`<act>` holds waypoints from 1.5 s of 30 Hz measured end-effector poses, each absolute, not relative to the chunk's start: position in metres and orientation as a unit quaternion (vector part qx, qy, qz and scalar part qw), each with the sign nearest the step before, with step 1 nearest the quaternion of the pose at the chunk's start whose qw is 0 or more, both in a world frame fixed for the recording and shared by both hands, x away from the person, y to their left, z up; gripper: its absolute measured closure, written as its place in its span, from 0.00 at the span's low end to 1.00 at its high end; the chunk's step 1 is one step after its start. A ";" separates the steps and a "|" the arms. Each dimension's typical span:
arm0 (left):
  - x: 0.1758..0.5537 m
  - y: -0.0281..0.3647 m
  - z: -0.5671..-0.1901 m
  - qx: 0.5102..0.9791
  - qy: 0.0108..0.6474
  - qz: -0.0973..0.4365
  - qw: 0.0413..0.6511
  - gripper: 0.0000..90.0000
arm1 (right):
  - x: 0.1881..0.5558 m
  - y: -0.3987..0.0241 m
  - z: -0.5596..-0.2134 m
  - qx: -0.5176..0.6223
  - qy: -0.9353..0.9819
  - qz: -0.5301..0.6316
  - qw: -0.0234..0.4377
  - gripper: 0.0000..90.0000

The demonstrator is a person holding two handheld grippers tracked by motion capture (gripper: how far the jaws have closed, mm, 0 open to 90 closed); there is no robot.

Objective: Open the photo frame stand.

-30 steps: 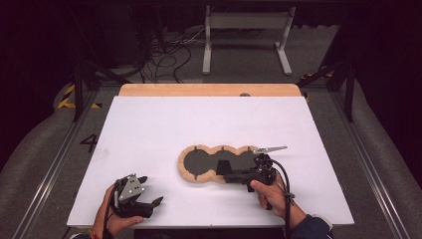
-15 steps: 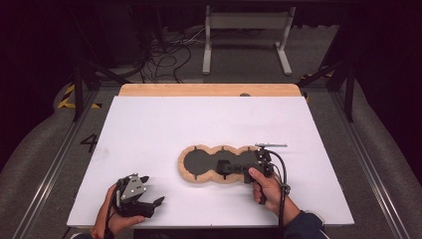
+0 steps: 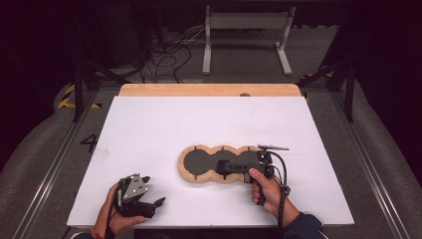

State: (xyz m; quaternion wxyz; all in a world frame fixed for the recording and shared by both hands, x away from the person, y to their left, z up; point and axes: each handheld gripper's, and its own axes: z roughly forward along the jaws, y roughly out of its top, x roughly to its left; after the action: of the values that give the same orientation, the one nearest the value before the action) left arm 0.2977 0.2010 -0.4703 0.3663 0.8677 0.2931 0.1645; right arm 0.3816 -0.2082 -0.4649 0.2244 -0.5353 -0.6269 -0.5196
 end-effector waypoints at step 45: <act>0.384 0.142 -0.454 0.832 0.306 0.032 0.461 0.40 | 0.370 -0.195 -0.452 -0.404 -0.770 -0.482 0.111 0.80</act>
State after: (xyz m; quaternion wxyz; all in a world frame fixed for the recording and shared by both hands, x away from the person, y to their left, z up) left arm 0.3836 0.1421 -0.4537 0.4613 0.8322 0.3059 0.0318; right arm 0.3704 -0.1955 -0.4522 0.1113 -0.4037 -0.7697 -0.4818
